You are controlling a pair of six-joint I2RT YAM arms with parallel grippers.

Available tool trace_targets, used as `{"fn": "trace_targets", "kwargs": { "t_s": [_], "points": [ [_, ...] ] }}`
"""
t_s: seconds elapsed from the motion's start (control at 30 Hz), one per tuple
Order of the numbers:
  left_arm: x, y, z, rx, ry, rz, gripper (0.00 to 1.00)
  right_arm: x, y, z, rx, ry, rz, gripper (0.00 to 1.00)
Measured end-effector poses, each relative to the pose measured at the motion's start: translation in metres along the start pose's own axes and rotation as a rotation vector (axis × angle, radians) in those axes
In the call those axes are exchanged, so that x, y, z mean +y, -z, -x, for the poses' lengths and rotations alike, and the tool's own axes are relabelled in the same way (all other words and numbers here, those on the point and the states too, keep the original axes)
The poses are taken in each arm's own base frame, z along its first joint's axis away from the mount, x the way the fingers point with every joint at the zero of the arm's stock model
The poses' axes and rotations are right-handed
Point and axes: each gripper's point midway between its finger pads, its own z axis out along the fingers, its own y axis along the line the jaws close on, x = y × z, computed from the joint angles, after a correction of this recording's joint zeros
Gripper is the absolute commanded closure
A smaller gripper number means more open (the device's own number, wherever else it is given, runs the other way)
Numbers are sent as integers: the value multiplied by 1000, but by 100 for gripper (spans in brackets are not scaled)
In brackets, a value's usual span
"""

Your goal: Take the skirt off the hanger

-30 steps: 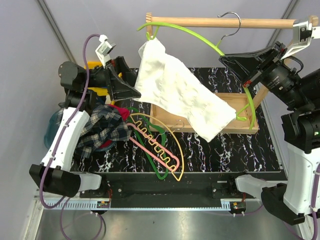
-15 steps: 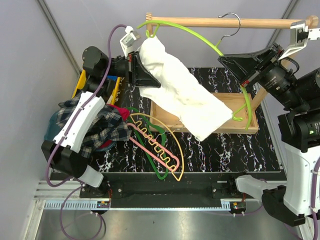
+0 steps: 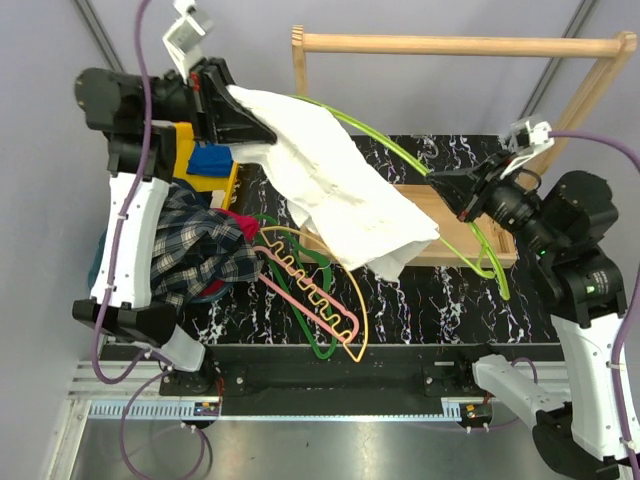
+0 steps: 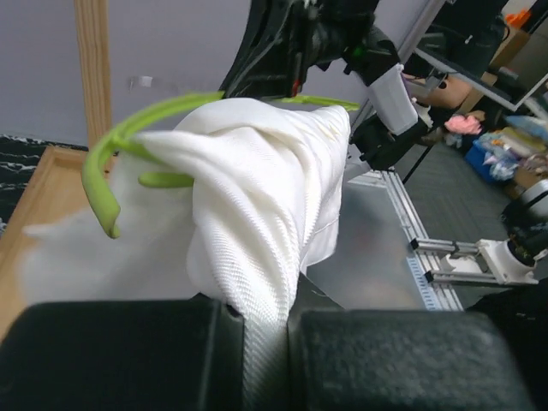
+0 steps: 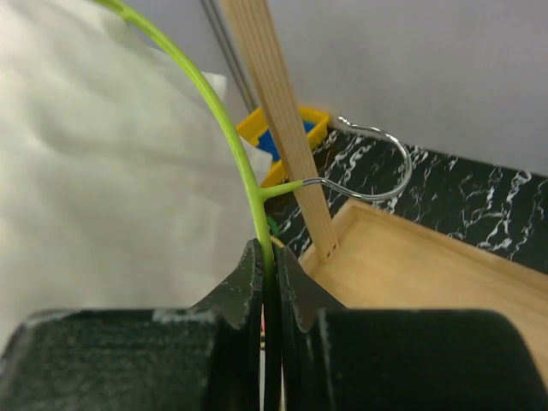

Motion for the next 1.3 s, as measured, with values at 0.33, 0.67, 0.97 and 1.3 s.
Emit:
{"fn": "trace_targets", "kwargs": {
  "t_s": [0.33,0.67,0.97,1.3],
  "points": [
    [-76,3,46,50,-285,-20,100,-5,2,-34,-5,46,31,100],
    [-48,30,98,-162,-445,200,100,-34,-5,-70,58,79,-65,100],
    [-97,76,173,-480,-892,539,100,-136,56,-232,572,66,-522,100],
    [-119,111,174,-480,-1047,802,100,-129,56,-197,495,91,-527,100]
  ]
}}
